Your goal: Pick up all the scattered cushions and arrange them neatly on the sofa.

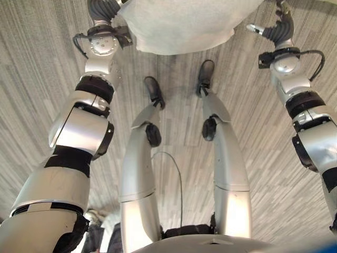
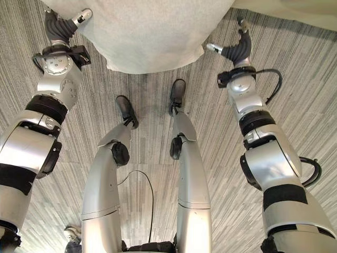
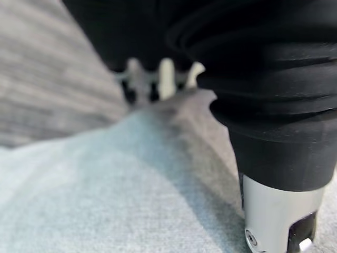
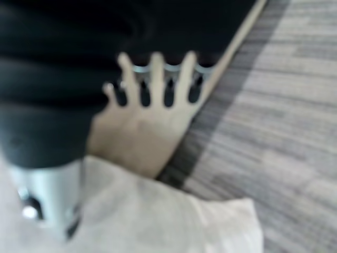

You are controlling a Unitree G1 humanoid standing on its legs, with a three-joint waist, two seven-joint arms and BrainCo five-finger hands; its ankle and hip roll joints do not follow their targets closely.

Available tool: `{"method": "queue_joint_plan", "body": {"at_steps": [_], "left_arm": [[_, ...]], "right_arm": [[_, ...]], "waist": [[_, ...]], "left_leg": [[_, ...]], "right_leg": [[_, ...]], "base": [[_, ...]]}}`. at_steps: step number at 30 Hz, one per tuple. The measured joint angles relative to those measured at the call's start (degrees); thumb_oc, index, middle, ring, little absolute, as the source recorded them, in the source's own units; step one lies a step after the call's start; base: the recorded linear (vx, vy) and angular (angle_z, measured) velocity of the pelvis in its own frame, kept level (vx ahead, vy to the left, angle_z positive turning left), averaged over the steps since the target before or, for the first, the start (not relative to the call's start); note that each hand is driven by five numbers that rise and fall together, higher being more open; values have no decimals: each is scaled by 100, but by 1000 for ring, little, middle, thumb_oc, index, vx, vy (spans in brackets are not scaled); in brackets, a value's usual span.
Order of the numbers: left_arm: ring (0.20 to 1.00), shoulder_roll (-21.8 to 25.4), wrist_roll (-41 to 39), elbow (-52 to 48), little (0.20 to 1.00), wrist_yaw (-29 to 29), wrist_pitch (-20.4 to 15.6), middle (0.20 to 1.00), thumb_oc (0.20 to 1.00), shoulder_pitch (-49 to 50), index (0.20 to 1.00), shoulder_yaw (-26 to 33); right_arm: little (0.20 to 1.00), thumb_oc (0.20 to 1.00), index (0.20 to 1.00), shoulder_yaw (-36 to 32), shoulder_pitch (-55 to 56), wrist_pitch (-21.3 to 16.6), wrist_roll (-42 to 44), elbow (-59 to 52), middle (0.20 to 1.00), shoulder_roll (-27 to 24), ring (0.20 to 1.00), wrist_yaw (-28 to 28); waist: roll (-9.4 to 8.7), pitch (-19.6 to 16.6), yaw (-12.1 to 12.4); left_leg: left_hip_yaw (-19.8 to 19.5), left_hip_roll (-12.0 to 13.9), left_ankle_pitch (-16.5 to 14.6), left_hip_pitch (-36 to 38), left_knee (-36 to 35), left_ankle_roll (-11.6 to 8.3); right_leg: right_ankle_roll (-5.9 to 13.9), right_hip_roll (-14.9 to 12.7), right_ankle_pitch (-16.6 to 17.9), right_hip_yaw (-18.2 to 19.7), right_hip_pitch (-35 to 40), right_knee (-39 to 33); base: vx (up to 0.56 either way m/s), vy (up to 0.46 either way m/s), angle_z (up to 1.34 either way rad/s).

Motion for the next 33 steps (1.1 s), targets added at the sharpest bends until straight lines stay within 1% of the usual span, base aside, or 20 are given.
{"method": "queue_joint_plan", "body": {"at_steps": [1,3,6,7,8,10,13,16,17,18,19,21,25,27,28,29,30,31,32,33], "left_arm": [[1000,-66,-87,-30,1000,-19,7,1000,1000,-32,1000,-104],[1000,9,-224,-325,1000,-17,-3,1000,1000,-168,1000,-354],[1000,-66,-222,-472,1000,31,-34,1000,1000,-295,1000,-429],[1000,-202,-221,-485,1000,37,-35,1000,1000,-296,1000,-468],[1000,-222,-219,-487,1000,35,-55,1000,1000,-304,1000,-470],[1000,-389,-215,-660,1000,98,-85,1000,1000,-301,1000,-571],[1000,-485,-206,-740,1000,206,-128,1000,1000,-306,1000,-631],[1000,-452,-203,-757,1000,207,-126,1000,1000,-303,1000,-632],[702,-454,-203,-758,702,207,-126,702,702,-299,702,-632],[576,-463,-203,-762,576,210,-126,576,576,-289,576,-625],[200,-443,-203,-786,200,219,-126,200,200,-271,200,-613],[200,-437,-205,-877,200,258,-126,200,200,-205,200,-582],[200,-453,-201,-1299,200,362,-125,200,200,266,200,-240],[200,-417,-158,-1650,200,456,-206,200,200,744,200,-130],[200,-386,-147,-2179,200,468,-195,200,200,1204,200,202],[200,-425,-113,-2546,200,469,-211,200,200,1815,200,351],[200,-597,219,-3503,200,448,-367,200,200,3289,200,439],[200,-824,341,-3713,200,434,-407,200,200,3801,200,447],[200,-898,355,-4093,200,418,-370,200,200,4326,200,512],[200,-880,389,-4390,200,378,-373,200,200,4639,200,533]], "right_arm": [[1000,1000,1000,27,-71,17,35,-4,1000,-20,1000,-24],[1000,1000,1000,158,-305,65,64,-54,1000,-85,1000,-50],[1000,1000,1000,179,-486,65,68,-127,1000,-106,1000,-61],[1000,1000,1000,192,-482,68,116,-91,1000,-136,1000,-99],[1000,1000,1000,192,-469,68,117,-87,1000,-182,1000,-106],[1000,1000,1000,274,-569,69,269,-91,1000,-224,1000,-108],[1000,1000,1000,469,-664,90,439,-314,1000,-163,1000,-103],[1000,1000,1000,497,-648,93,445,-389,1000,-81,1000,-102],[313,313,313,491,-643,94,445,-418,313,-78,313,-102],[200,200,200,483,-623,100,447,-468,200,-69,200,-96],[200,200,200,479,-608,104,453,-570,200,-37,200,-98],[200,200,200,447,-570,106,505,-665,200,30,200,-125],[200,200,200,226,-187,112,532,-1211,200,123,200,-217],[200,200,200,188,188,114,424,-1676,200,171,200,-217],[200,200,200,-15,554,136,366,-2140,200,203,200,-216],[200,200,200,-66,1123,139,247,-2557,200,229,200,-205],[200,200,200,-291,2672,-68,-14,-3518,200,244,200,-176],[200,200,200,-419,3189,-134,-25,-3695,200,312,200,-170],[200,200,200,-714,3658,-112,-97,-4037,200,384,200,-138],[200,200,200,-906,3953,-124,-184,-4370,200,382,200,-72]], "waist": [[7,-6,-4],[34,-34,26],[40,-30,138],[43,-31,210],[43,-31,277],[55,-34,347],[63,-30,433],[82,-33,459],[94,-38,457],[104,-43,454],[107,-45,436],[112,-46,438],[115,-44,405],[176,-201,372],[175,-165,334],[172,-155,308],[175,-1039,289],[163,-1381,259],[167,-1522,188],[161,-1499,184]], "left_leg": [[-1,0,1,-14,-5,-1],[0,-2,3,-167,8,0],[0,-4,14,-301,33,14],[-1,-4,15,-298,25,12],[-1,-7,17,-297,23,13],[7,-41,42,-318,-42,22],[-17,-75,102,-342,-89,-2],[-42,-76,123,-341,-88,-24],[-43,-76,130,-341,-86,-23],[-46,-75,136,-341,-87,-26],[-48,-74,141,-341,-87,-27],[-52,-72,160,-337,-89,-35],[-57,-67,185,-177,-117,-37],[-113,-84,223,-43,-182,-48],[-123,-81,242,221,-281,-59],[-124,-84,276,688,-476,-72],[-219,-106,188,888,-707,-198],[-265,-115,192,1060,-708,-165],[-275,-104,142,1152,-632,-191],[-281,-98,111,1249,-605,-218]], "right_leg": [[1,3,0,-1,-6,-23],[41,4,9,3,-139,-57],[13,2,50,7,-268,-50],[13,0,50,6,-268,-42],[11,-7,51,0,-269,-32],[15,-32,51,10,-322,-26],[-19,-48,27,4,-389,43],[-35,-48,17,-6,-397,80],[-37,-48,18,-6,-397,84],[-40,-48,21,-6,-396,87],[-44,-48,24,-7,-396,90],[-55,-42,32,-8,-394,91],[-79,-42,49,-24,-232,75],[-56,-44,40,-73,-54,10],[-70,-39,56,-132,239,-129],[-63,-17,106,-182,742,-347],[151,19,-8,-231,1000,-564],[165,33,-20,-273,1207,-638],[182,10,-53,-296,1301,-531],[156,0,-105,-301,1395,-482]], "base": [[0,0,0],[0,0,0],[0,0,0],[0,0,0],[0,-12,3],[7,-33,5],[10,-15,7],[5,-2,2],[0,0,0],[0,0,0],[0,0,0],[0,0,0],[0,0,0],[-18,4,4],[0,0,0],[0,0,0],[0,0,0],[0,0,0],[0,0,0],[0,0,0]]}}
